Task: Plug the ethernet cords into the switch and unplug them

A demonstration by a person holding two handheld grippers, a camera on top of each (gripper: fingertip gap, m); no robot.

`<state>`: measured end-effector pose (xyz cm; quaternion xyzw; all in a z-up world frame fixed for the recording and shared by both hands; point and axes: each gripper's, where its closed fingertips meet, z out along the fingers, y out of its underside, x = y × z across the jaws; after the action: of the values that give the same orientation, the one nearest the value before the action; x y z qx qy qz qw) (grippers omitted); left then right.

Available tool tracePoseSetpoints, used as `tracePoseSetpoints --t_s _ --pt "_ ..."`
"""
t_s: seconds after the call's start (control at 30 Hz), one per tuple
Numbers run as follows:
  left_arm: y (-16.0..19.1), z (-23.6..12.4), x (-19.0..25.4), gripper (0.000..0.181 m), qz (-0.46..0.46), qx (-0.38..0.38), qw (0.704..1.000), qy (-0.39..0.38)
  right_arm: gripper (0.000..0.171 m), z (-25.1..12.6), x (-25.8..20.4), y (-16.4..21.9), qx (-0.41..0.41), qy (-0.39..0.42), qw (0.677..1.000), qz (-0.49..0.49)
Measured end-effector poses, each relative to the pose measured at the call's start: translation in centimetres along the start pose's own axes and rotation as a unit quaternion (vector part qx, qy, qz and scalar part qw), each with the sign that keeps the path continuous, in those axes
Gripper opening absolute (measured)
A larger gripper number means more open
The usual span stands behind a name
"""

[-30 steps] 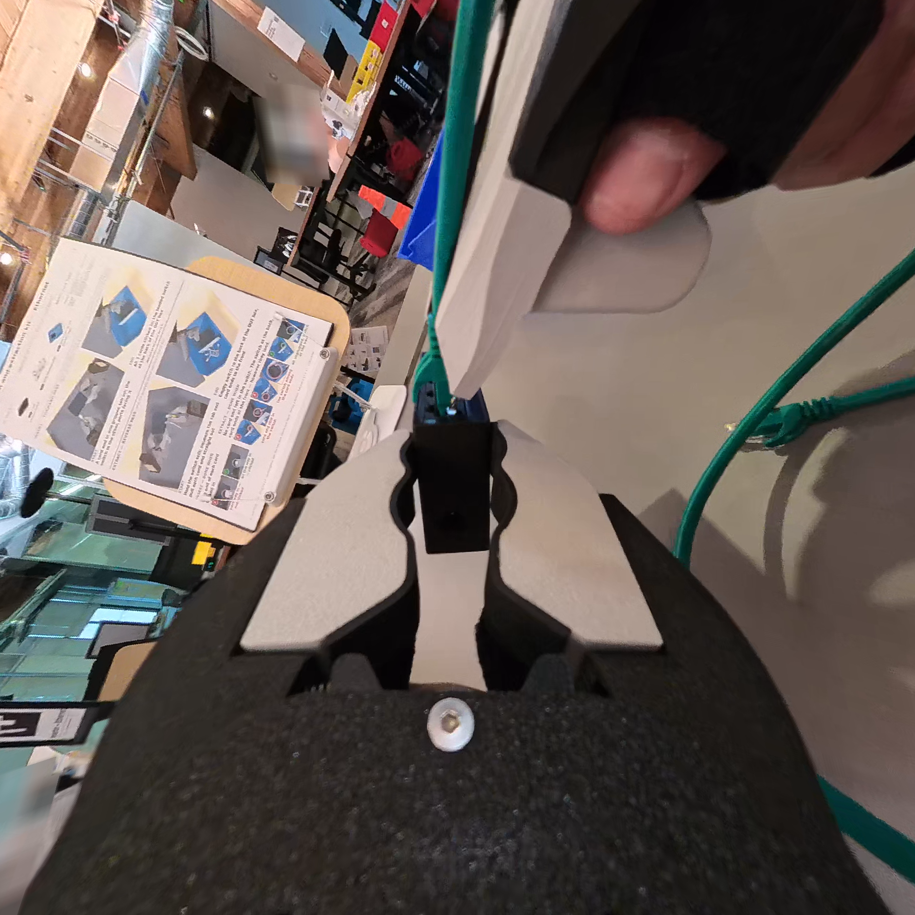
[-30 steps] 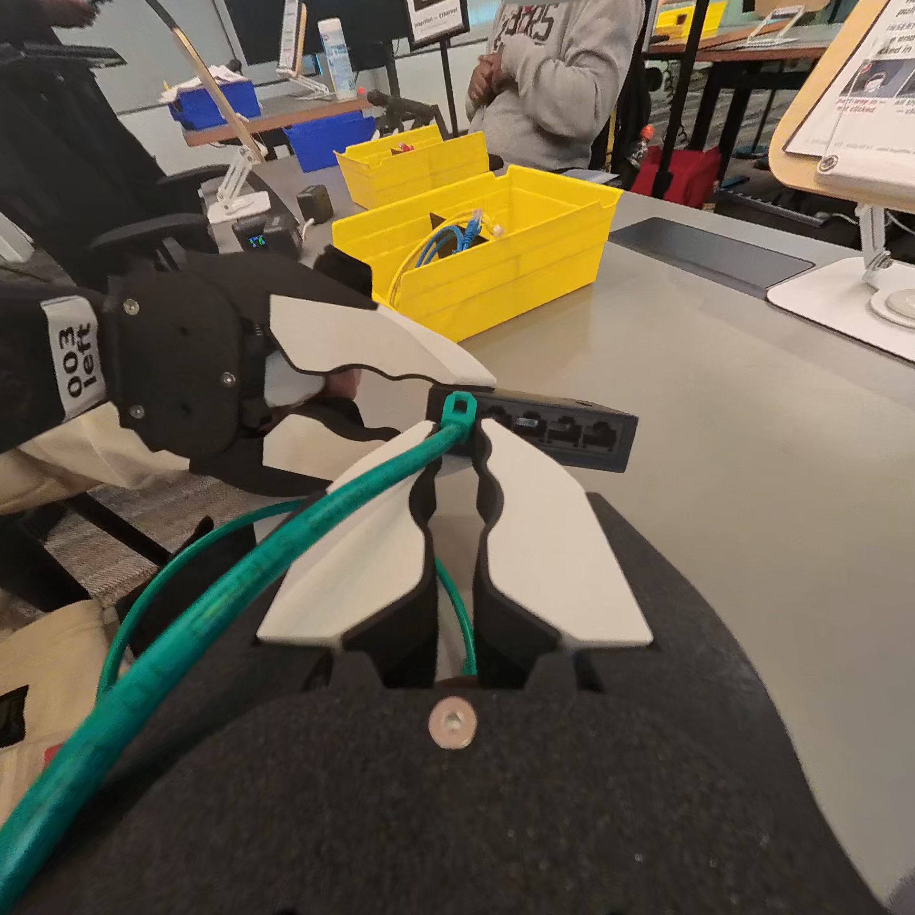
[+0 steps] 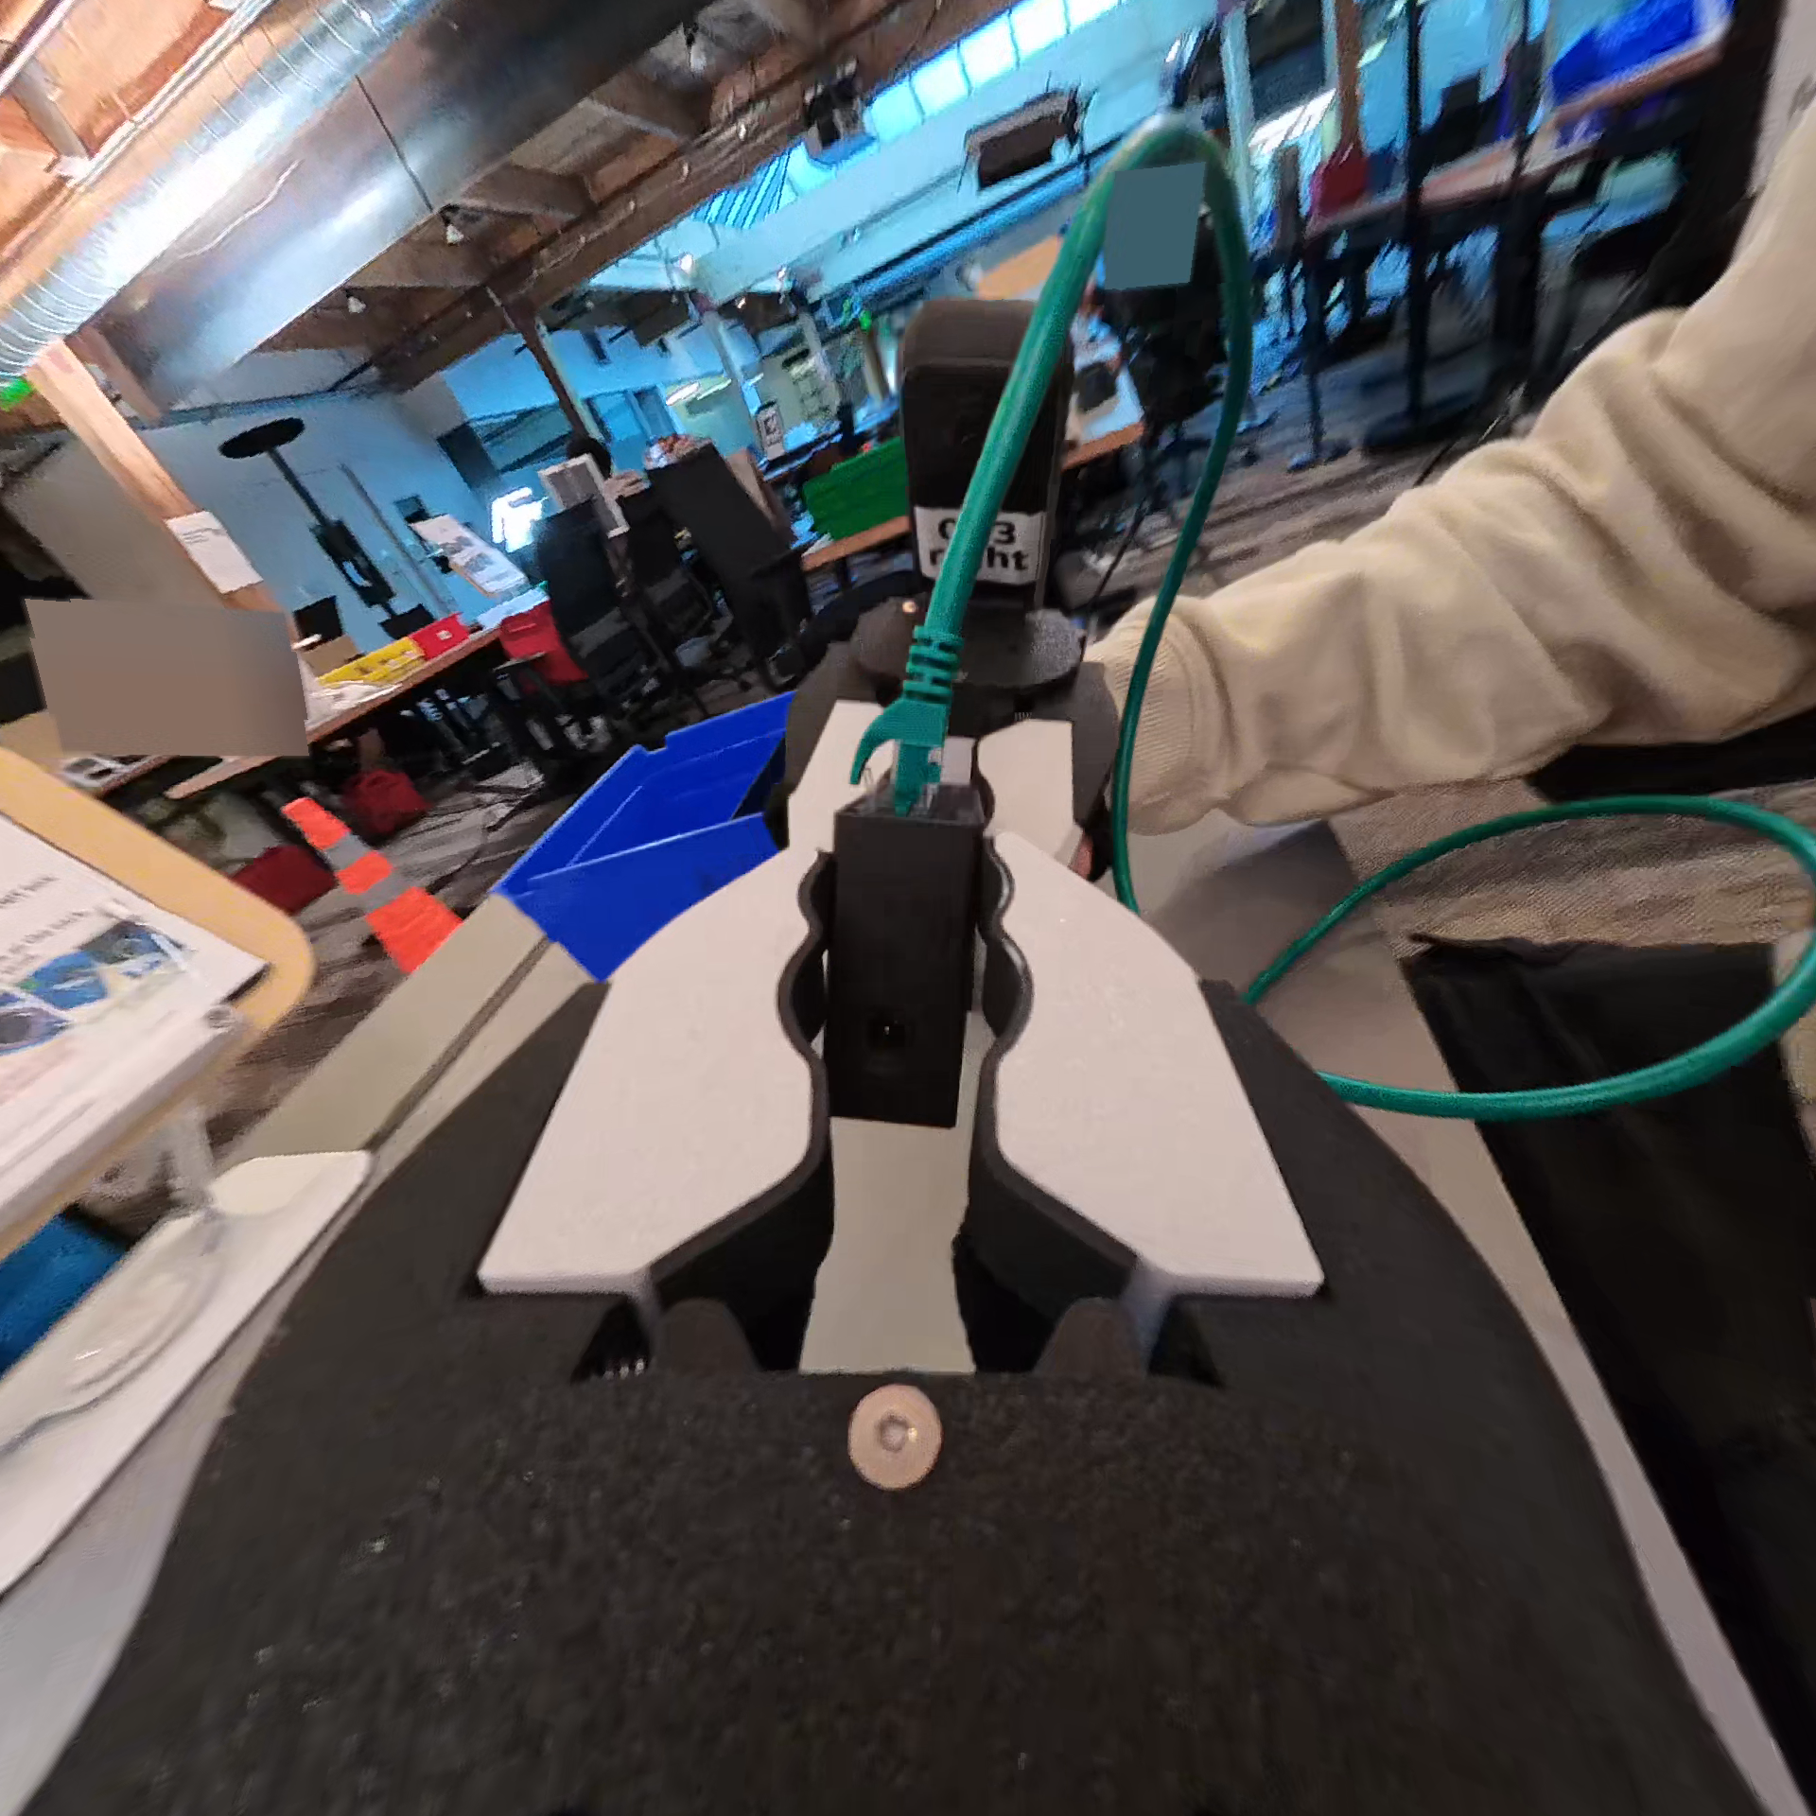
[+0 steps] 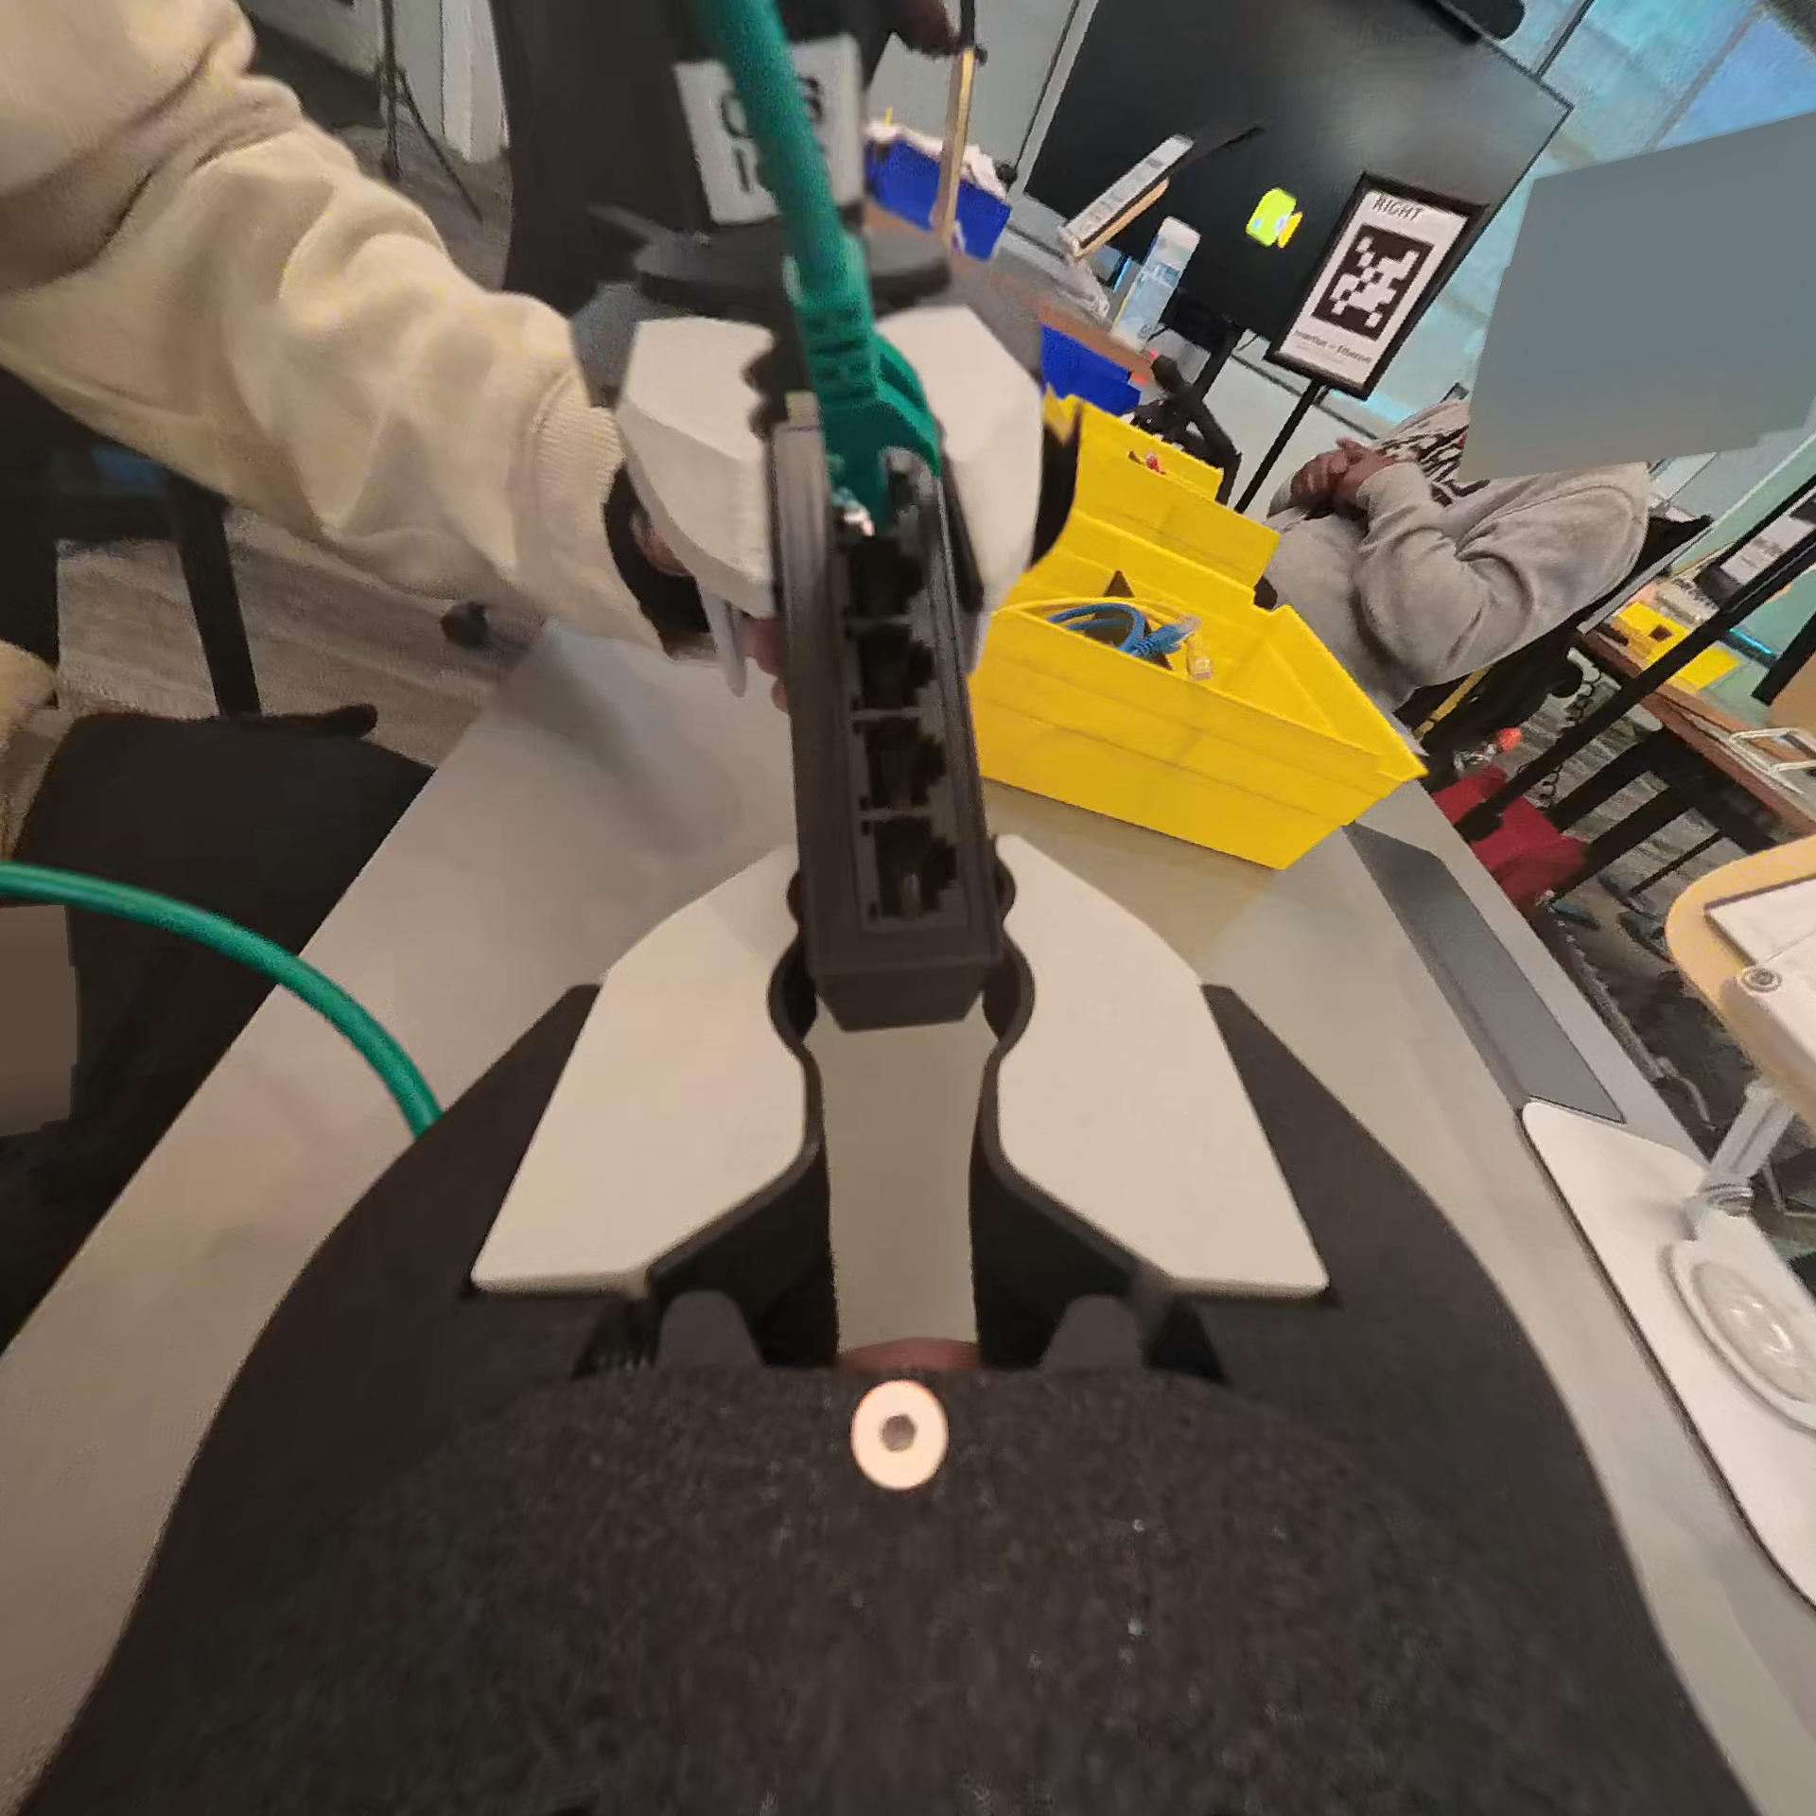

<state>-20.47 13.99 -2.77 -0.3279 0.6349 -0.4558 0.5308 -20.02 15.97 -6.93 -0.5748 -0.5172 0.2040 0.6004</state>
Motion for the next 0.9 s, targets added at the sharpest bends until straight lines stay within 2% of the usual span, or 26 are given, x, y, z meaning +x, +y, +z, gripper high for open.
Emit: tracePoseSetpoints --t_s 0.07,0.17,0.3,0.4,0.5,0.53,0.57,0.63,0.73,0.83,0.9 --pt "0.8 -0.2 0.0 0.028 -0.02 0.0 1.0 0.018 0.029 -0.7 -0.2 -0.9 -0.006 0.0 1.0 -0.017" --pt "3.1 0.0 -0.1 0.024 -0.027 -0.042 0.999 0.022 0.029 -2.5 -0.3 -5.1 0.062 -0.002 0.998 -0.014" --pt "3.2 0.7 -0.4 0.025 -0.014 -0.054 0.998 -0.004 0.029 -2.6 -0.4 -5.6 0.0 0.01 0.997 -0.07" --pt "3.5 0.4 -1.2 0.024 0.009 -0.08 0.996 -0.026 0.029 -2.6 0.4 -3.7 -0.083 0.038 0.992 -0.092" --pt "3.7 0.3 -1.3 0.023 0.045 -0.103 0.993 -0.037 0.029 -2.7 0.4 -2.9 -0.105 0.044 0.989 -0.091" --pt "3.8 0.4 -1.2 0.02 0.052 -0.109 0.992 -0.037 0.029 -2.6 0.2 -2.9 -0.101 0.042 0.99 -0.094" --pt "3.8 0.6 -0.6 0.0 0.057 -0.103 0.993 -0.024 0.037 -2.4 0.1 -3.0 -0.093 0.043 0.991 -0.088" --pt "2.3 1.5 1.1 0.0 0.06 -0.054 0.997 0.002 0.037 -1.7 0.6 -1.8 -0.127 0.053 0.986 -0.092" --pt "3.0 2.4 1.7 0.0 0.103 -0.087 0.991 -0.006 0.031 -0.7 1.3 1.0 -0.202 0.062 0.973 -0.096" --pt "3.8 1.0 0.1 0.0 0.076 -0.093 0.992 -0.034 0.029 -1.6 3.3 1.4 -0.212 0.112 0.961 -0.142" --pt "4.7 0.0 -1.7 0.0 0.058 -0.111 0.99 -0.071 0.029 -1.9 3.4 1.4 -0.194 0.116 0.963 -0.146"
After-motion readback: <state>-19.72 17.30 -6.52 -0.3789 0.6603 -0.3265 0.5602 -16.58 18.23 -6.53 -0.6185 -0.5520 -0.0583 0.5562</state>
